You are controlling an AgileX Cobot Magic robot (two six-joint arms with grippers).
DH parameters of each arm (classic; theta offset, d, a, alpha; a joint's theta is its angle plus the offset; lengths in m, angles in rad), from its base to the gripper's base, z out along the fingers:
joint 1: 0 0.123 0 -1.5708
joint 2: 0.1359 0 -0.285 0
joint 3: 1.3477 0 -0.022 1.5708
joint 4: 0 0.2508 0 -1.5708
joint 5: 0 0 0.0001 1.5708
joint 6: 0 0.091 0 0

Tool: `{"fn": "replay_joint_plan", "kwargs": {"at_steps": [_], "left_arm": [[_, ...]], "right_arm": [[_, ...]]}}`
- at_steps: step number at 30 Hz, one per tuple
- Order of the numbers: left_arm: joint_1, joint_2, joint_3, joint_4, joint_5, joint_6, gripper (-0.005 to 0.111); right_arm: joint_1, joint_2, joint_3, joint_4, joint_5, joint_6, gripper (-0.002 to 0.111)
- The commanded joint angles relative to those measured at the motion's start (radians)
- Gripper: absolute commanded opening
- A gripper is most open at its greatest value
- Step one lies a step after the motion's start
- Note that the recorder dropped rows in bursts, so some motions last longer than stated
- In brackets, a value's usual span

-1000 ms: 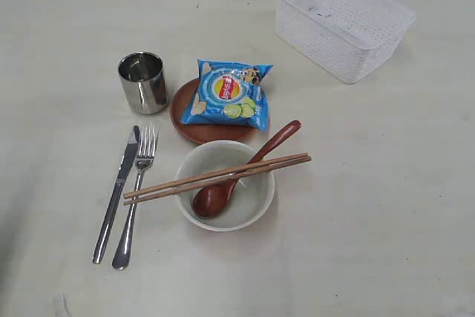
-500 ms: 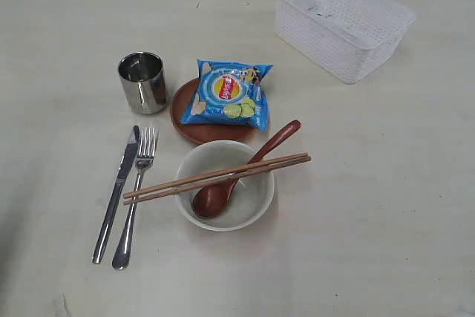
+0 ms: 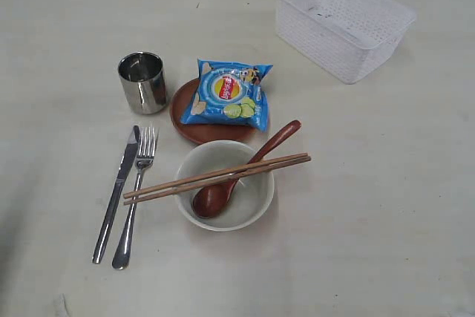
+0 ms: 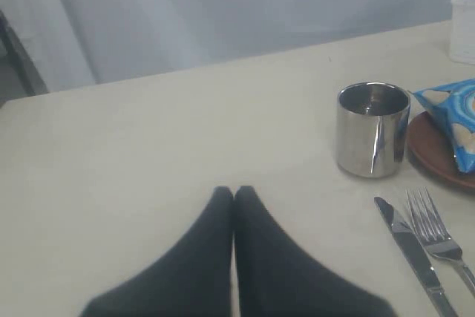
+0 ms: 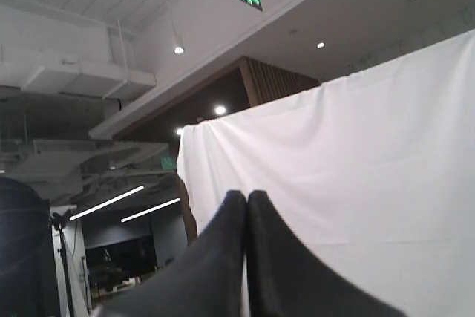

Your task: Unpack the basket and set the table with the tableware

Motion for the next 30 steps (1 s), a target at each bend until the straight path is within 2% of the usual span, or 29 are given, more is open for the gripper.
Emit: {"fn": "replay_joint_plan", "kwargs": {"at_steps": [1, 13, 23, 27, 30], "left_arm": [[-0.002, -0.006, 0.003, 0.001, 0.004, -0.006, 0.0], [-0.002, -0.006, 0.003, 0.001, 0.004, -0.006, 0.0], [-0.002, -0.006, 0.003, 0.001, 0.004, -0.006, 0.0], [-0.002, -0.006, 0.003, 0.001, 0.004, -0.006, 0.0], [-0.002, -0.006, 0.003, 0.001, 0.004, -0.006, 0.0]], "right_arm": [[-0.071, 0.003, 0.094, 0.053, -0.021, 0.002, 0.0], [-0.274, 0.003, 0.383, 0.341, -0.028, 0.002, 0.0], [-0.412, 0.003, 0.603, 0.428, -0.037, 0.002, 0.0], [-0.424, 0.003, 0.725, 0.458, -0.168, 0.002, 0.0], [-0.433, 0.003, 0.812, 0.463, -0.357, 0.002, 0.0]]}}
